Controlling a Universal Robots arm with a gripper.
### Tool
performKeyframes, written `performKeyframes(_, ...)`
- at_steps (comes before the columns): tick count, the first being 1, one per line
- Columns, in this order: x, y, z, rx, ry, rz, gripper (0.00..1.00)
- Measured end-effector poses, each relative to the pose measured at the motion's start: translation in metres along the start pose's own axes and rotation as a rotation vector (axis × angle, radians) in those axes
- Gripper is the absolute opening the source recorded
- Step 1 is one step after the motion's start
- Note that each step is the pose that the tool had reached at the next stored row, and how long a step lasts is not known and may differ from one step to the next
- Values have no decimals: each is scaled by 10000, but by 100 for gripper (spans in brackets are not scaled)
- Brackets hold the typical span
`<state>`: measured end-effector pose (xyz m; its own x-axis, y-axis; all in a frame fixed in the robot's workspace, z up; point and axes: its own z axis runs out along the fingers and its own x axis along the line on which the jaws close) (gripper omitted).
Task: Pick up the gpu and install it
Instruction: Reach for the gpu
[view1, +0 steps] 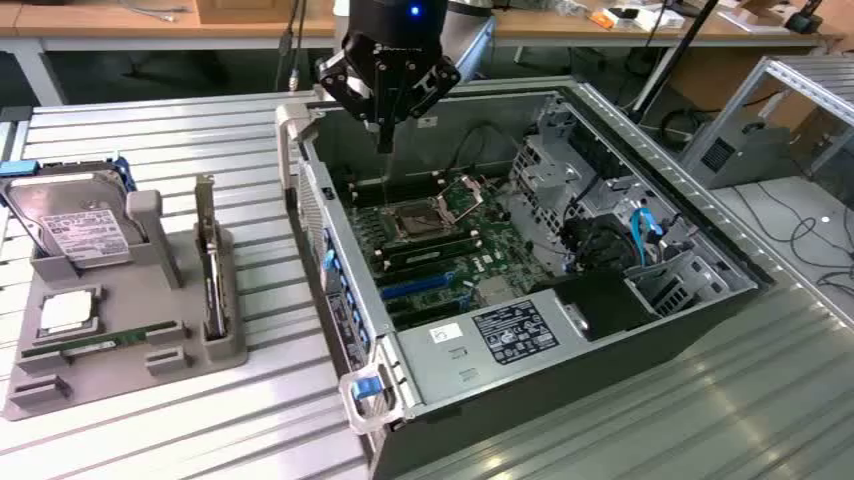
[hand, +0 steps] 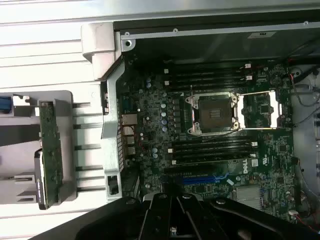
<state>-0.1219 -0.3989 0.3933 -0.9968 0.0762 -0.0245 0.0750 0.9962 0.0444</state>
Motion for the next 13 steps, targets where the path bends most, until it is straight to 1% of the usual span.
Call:
performKeyframes(3, 18, -2, -1, 0, 0, 1, 11)
performKeyframes(6, 63, -5, -2, 0, 0, 0, 11)
performKeyframes(13, 104, -8, -3, 1, 0, 1, 11)
